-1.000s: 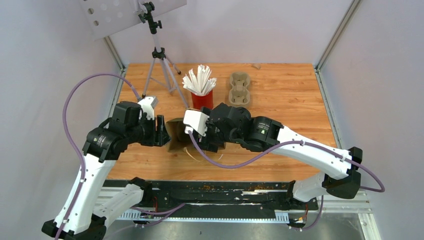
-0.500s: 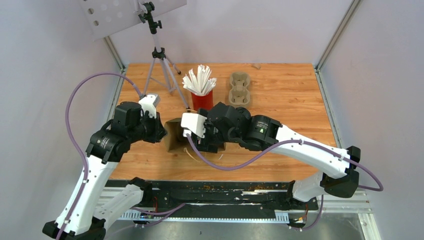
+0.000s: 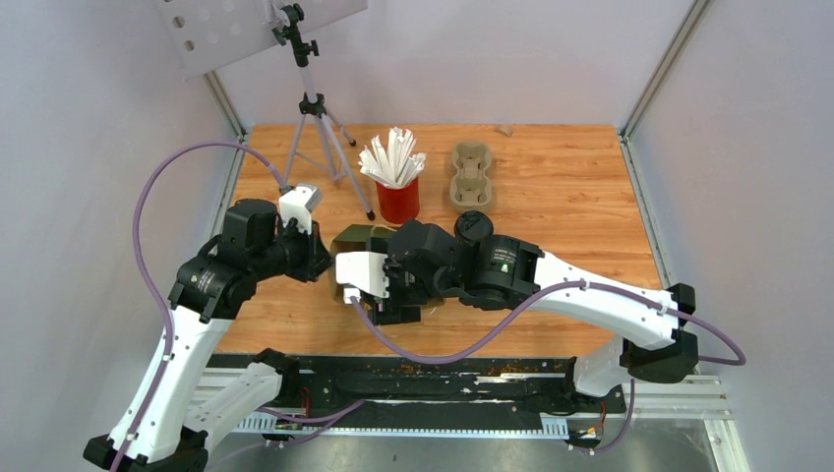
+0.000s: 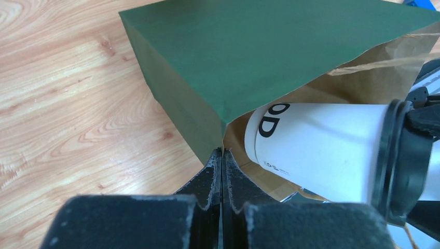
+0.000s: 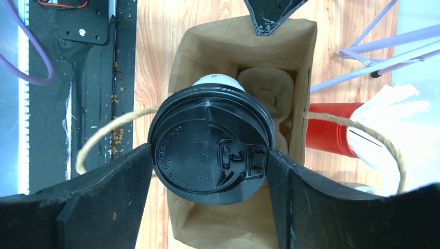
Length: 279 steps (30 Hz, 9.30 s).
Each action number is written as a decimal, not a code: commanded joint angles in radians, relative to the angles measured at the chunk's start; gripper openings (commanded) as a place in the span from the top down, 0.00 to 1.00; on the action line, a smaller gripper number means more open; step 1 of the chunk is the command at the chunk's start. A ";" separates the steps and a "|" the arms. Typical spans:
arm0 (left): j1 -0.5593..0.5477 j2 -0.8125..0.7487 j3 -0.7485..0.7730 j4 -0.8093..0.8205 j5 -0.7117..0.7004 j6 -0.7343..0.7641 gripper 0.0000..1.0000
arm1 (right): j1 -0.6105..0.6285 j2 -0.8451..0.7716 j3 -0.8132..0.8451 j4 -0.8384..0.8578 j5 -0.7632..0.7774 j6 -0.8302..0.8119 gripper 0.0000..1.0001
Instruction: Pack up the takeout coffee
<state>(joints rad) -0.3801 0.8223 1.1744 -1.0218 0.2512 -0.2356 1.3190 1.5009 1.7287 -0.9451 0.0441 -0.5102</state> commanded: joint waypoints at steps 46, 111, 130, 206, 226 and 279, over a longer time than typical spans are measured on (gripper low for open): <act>0.000 -0.118 -0.142 0.150 0.087 0.093 1.00 | -0.088 0.074 -0.234 0.113 0.252 -0.423 0.40; -0.003 -0.127 -0.142 0.115 0.069 0.084 1.00 | -0.198 0.010 -0.583 0.566 0.119 -0.464 0.42; -0.003 -0.050 0.110 -0.240 -0.124 -0.048 0.39 | -0.185 0.086 -0.427 0.455 0.074 -0.268 0.42; -0.003 -0.140 -0.096 -0.124 -0.060 -0.030 0.59 | -0.093 0.027 -0.449 0.407 0.158 -0.136 0.44; -0.003 -0.150 -0.114 -0.087 -0.009 -0.034 0.93 | -0.094 0.109 -0.399 0.381 0.226 -0.153 0.43; -0.003 -0.102 -0.080 -0.081 -0.031 -0.045 1.00 | -0.093 -0.301 -0.383 0.260 0.046 0.174 0.43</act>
<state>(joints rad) -0.3805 0.7139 1.0550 -1.1183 0.2295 -0.2871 1.2247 1.3052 1.2915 -0.6773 0.1020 -0.4316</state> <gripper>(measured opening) 0.006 0.757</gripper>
